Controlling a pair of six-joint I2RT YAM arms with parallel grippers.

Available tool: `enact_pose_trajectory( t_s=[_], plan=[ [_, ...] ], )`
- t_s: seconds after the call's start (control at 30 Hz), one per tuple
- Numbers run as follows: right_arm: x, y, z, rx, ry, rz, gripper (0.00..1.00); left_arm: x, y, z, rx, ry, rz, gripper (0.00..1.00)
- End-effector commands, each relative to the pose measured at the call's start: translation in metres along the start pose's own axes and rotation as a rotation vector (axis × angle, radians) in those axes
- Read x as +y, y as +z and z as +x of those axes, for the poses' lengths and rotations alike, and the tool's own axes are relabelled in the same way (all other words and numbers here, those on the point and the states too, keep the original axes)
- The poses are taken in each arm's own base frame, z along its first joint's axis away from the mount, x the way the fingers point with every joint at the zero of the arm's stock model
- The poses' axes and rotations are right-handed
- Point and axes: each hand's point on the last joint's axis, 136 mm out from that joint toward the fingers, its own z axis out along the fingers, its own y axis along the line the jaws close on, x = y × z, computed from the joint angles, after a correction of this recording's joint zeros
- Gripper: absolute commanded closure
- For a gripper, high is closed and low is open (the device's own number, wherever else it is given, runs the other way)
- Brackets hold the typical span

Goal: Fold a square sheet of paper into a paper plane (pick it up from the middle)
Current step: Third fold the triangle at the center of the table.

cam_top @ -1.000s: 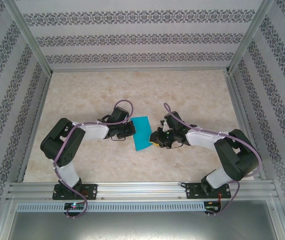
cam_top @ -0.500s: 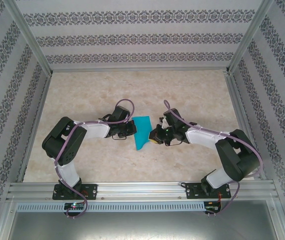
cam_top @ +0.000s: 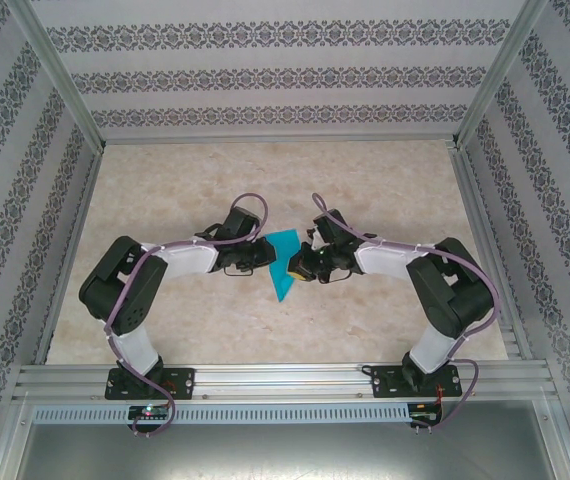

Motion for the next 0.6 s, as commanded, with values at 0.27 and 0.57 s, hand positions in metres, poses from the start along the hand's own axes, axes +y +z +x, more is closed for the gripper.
enact_pose_trajectory(
  t_s=[0.27, 0.57],
  plan=[
    [0.002, 0.015, -0.008, -0.025, -0.067, 0.006, 0.95, 0.016, 0.013, -0.019, -0.031, -0.022, -0.04, 0.88],
    [0.006, 0.026, -0.011, -0.012, -0.071, -0.023, 0.94, 0.022, 0.024, -0.013, 0.009, -0.04, -0.059, 0.93]
  ],
)
